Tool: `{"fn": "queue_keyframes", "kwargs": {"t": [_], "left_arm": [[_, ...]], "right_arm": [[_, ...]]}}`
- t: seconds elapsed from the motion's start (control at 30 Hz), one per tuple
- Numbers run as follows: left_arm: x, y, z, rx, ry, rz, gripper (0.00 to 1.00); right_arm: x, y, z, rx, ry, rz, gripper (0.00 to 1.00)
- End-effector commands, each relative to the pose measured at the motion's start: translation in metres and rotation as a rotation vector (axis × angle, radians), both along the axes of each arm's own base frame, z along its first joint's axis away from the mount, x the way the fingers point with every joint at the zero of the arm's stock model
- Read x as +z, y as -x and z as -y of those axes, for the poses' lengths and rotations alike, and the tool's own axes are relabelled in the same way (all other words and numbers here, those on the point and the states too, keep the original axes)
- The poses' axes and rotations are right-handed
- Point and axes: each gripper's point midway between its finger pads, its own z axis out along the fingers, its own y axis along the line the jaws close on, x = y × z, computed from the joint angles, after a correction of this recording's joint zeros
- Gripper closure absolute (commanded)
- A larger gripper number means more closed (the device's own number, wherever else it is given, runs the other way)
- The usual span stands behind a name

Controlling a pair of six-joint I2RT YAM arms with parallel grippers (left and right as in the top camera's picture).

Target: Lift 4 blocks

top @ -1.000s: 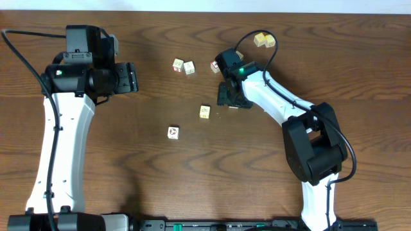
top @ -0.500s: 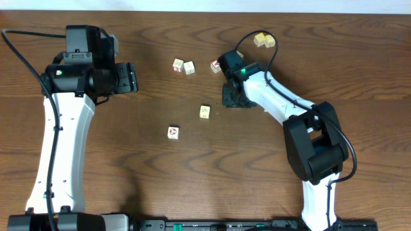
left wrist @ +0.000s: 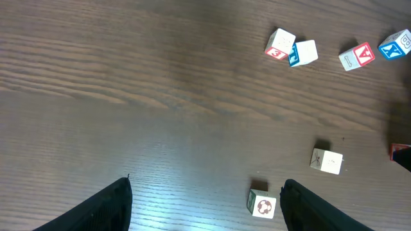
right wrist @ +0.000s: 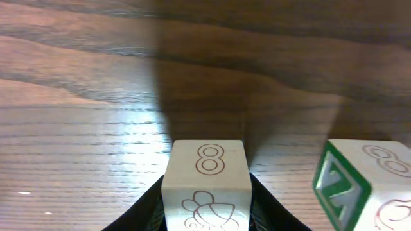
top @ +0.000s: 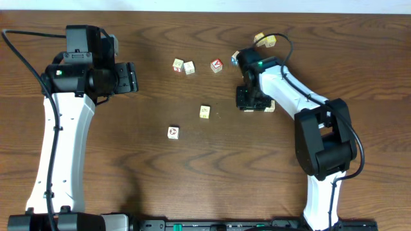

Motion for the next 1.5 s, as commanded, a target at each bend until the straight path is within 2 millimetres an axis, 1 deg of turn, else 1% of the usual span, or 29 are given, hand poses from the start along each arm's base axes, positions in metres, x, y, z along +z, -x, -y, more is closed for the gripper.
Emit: {"fn": "queue_keyframes", "kwargs": {"t": [0.0, 0.1, 0.27, 0.4, 0.57, 0.73, 0.93, 1.07, 1.33, 1.47], "left_arm": [[0.005, -0.002, -0.003, 0.006, -0.009, 0.015, 0.26], [0.005, -0.002, -0.003, 0.006, -0.009, 0.015, 0.26], [0.005, -0.002, -0.003, 0.006, -0.009, 0.015, 0.25], [0.005, -0.002, -0.003, 0.006, -0.009, 0.015, 0.25], [0.005, -0.002, -0.003, 0.006, -0.009, 0.015, 0.26], [0.005, -0.002, -0.003, 0.006, -0.009, 0.015, 0.26], [0.005, -0.002, -0.003, 0.006, -0.009, 0.015, 0.26], [0.005, -0.002, -0.003, 0.006, -0.009, 0.015, 0.26], [0.005, -0.002, -0.003, 0.006, -0.009, 0.015, 0.26], [0.005, -0.002, -0.003, 0.006, -0.009, 0.015, 0.26]], "right_arm": [[-0.004, 0.001, 0.004, 0.014, -0.001, -0.014, 0.67], [-0.004, -0.001, 0.006, 0.009, -0.001, -0.008, 0.67], [-0.004, -0.007, 0.022, -0.009, 0.08, 0.022, 0.65], [-0.004, -0.008, 0.026, -0.023, 0.078, 0.019, 0.65], [-0.004, -0.008, 0.025, -0.049, 0.068, 0.019, 0.68], [-0.004, -0.01, 0.025, -0.06, 0.064, 0.026, 0.68], [-0.004, -0.008, 0.014, -0.056, 0.006, 0.011, 0.67], [-0.004, -0.008, 0.014, -0.056, 0.006, 0.011, 0.64], [-0.003, -0.006, 0.013, -0.055, -0.002, 0.001, 0.62], [0.0, -0.006, 0.013, -0.051, 0.0, -0.003, 0.56]]}}
